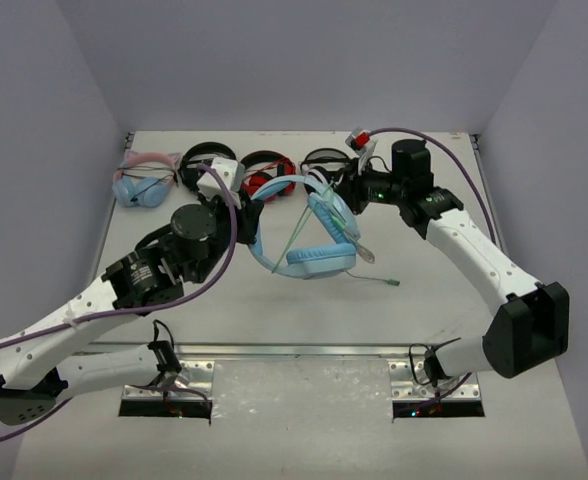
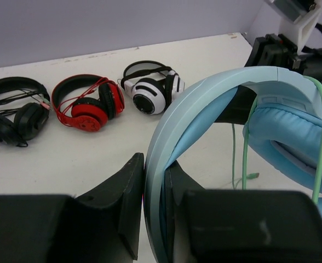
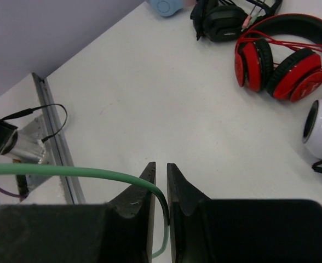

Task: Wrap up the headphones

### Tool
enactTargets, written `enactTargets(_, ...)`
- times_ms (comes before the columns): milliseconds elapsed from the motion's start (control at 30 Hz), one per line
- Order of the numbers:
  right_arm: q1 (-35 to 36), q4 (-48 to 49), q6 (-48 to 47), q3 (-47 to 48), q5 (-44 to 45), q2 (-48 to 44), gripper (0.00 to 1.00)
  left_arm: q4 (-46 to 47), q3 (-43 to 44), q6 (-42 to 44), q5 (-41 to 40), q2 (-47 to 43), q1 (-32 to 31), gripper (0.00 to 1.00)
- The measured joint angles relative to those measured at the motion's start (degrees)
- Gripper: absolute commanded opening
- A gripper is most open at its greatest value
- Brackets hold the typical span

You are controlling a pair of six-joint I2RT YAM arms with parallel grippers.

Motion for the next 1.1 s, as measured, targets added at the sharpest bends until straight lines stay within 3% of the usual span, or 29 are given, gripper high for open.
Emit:
enactTargets(133,-0.28,12.87,7.72,-7.45,-3.41,-0.11,0.35,-1.55,3.19,-0.15,-0.70,0.76,-0.02,0.00)
enactTargets(200,-0.37,18.38,11.08,-10.69,-4.04,0.13,0.37,-1.86,5.40,-0.92,-1.01,1.70,-0.02,0.00)
enactTargets(467,1.22,35.93,20.59,-14.86,-5.97,5.75,0.22,-3.19,11.10,-5.35,-5.25,3.10,-0.37,0.00)
enactTargets(733,8.81,51.34,25.88,-23.98,-4.94,10.58,0.06,-5.95,14.25,-9.44,-13.18,4.70,-0.37,0.00)
enactTargets(800,11.17,54.73,26.82,-23.91,-4.26,12.76,0.08,-7.54,17.16,-10.80,-14.80,6.78,-0.37,0.00)
enactTargets(967,15.34,65.64,31.80,-24.72,-2.58,17.73,0.24,-10.95,25.94,-14.80,-20.81,13.07,-0.39,0.00)
enactTargets(1033,16.59,70.36,33.83,-26.29,-2.03,18.91,0.23,-12.15,30.34,-15.82,-23.04,16.17,-0.39,0.00)
enactTargets(1100,17.55,74.62,35.78,-27.56,-1.75,20.00,0.16,-12.74,34.67,-16.65,-24.68,19.39,-0.39,0.00)
